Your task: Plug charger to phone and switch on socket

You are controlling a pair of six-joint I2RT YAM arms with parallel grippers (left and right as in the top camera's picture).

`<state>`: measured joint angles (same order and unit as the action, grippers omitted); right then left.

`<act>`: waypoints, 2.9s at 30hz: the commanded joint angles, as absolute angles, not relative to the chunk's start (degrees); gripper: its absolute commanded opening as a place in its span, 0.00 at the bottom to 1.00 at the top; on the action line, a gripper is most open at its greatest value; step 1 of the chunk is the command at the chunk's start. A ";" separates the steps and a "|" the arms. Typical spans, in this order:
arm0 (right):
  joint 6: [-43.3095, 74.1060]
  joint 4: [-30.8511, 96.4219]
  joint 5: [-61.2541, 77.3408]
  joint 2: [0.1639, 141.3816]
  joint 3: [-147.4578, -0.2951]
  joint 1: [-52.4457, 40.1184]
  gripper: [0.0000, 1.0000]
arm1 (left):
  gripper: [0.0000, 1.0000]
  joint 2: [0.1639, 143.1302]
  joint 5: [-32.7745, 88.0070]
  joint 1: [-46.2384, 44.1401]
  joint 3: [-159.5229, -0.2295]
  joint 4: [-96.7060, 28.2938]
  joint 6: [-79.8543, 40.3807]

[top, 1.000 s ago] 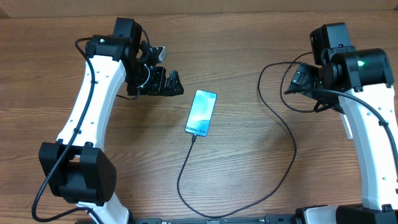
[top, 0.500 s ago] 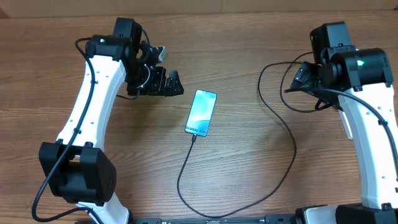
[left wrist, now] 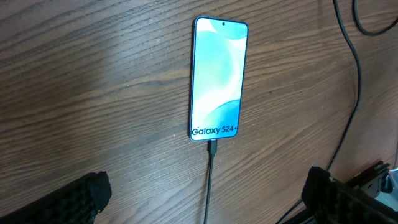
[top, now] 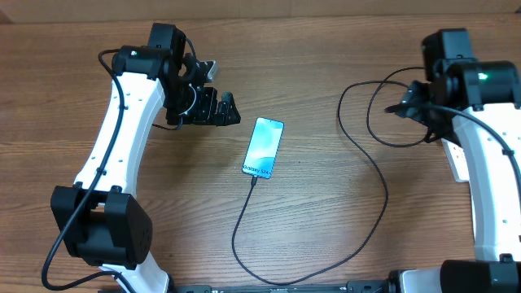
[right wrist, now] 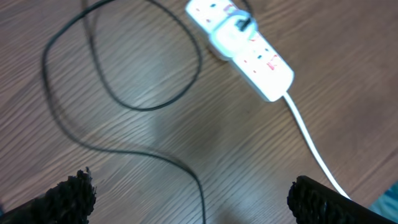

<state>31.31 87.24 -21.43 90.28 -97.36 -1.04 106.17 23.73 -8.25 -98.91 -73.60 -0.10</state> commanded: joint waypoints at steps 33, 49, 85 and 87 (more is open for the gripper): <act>31.29 66.11 -11.03 90.78 -86.87 28.18 1.00 | 1.00 104.88 23.53 -8.29 -99.24 -73.43 -0.43; 31.27 58.94 -11.88 100.90 -85.56 35.59 1.00 | 1.00 104.88 23.53 -8.27 -99.24 -73.43 -0.43; 27.59 55.16 -10.59 115.24 -85.43 36.51 1.00 | 1.00 104.88 23.53 -8.27 -99.24 -73.43 -0.43; 26.65 54.57 -10.52 115.28 -85.19 36.51 1.00 | 1.00 104.88 23.53 -8.27 -99.24 -73.43 -0.43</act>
